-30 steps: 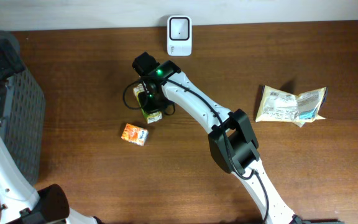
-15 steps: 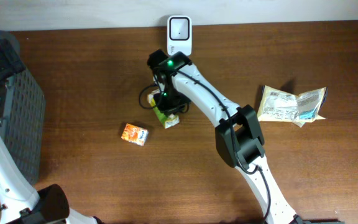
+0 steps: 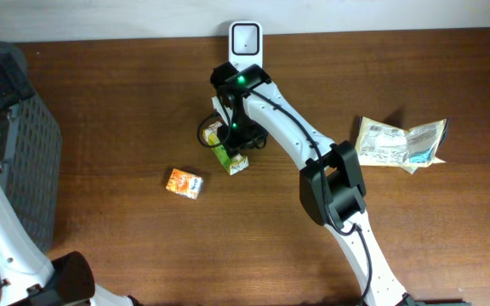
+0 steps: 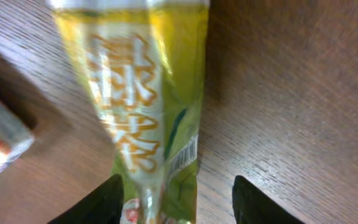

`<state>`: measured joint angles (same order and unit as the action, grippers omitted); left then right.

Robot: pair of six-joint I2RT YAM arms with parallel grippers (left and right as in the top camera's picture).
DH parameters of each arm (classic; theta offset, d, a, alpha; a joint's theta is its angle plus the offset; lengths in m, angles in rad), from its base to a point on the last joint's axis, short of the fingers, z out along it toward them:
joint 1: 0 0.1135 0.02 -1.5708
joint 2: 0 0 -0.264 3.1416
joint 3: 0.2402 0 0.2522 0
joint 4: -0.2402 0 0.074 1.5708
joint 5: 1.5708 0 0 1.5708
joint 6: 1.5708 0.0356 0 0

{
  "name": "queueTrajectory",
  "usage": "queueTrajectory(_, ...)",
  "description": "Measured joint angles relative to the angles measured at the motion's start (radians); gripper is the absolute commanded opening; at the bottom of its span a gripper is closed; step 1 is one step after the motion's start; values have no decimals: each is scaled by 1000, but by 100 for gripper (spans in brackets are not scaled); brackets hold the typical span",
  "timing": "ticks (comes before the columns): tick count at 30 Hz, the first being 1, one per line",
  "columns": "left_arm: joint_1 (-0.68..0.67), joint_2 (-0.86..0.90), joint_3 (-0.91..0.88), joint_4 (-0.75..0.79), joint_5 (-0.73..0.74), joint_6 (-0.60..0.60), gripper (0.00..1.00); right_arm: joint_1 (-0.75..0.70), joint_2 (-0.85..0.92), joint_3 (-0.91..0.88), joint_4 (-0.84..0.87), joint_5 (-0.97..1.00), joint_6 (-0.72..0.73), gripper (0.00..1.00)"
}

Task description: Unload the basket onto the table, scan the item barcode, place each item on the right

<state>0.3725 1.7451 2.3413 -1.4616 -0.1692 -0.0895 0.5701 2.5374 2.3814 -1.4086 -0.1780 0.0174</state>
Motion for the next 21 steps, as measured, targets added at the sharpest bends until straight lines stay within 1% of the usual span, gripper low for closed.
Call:
queueTrajectory(2,0,0,0,0,0,0,99,0,0,37,-3,-6,-12,47)
queueTrajectory(5,0,0,0,0,0,0,99,0,0,92,-1,-37,-40,46)
queueTrajectory(7,0,0,0,0,0,0,99,0,0,100,17,-50,-52,47)
queueTrajectory(9,0,0,0,0,0,0,99,0,0,97,44,-53,-56,52)
queueTrajectory(13,0,0,0,0,0,0,99,0,0,60,97,-60,-66,52)
queueTrajectory(17,0,0,0,0,0,0,99,3,0,26,137,-60,-69,49)
queueTrajectory(21,0,0,0,0,0,0,99,11,0,-1,173,-59,-70,38)
